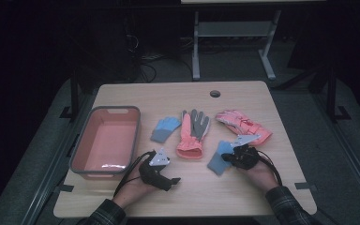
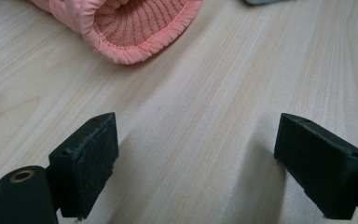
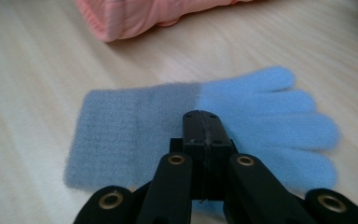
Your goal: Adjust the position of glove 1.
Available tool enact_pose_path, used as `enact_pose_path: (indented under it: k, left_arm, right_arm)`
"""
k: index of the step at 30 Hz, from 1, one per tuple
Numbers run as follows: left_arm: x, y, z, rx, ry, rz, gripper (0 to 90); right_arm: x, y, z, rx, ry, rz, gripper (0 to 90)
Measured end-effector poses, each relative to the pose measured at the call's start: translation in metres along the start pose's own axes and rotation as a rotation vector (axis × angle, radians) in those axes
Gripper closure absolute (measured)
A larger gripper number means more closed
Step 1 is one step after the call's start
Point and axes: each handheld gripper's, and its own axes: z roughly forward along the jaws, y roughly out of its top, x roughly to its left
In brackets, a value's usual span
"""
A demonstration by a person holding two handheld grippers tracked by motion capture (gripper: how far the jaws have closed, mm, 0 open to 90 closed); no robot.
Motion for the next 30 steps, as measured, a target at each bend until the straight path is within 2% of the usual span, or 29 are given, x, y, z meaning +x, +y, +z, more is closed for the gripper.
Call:
enact_pose_path:
  k: [24, 30]
  left_arm:
    - [0.0, 0.0, 0.0, -0.005, 0.001, 0.001, 12.8]
    - [0.0, 0.0, 0.0, -0.005, 0.001, 0.001, 12.8]
  right_arm:
    - [0.054, -0.014, -0.013, 0.036, 0.072, -0.052, 89.8]
    - [0.06, -0.015, -0.013, 0.04, 0.082, -0.07, 89.7]
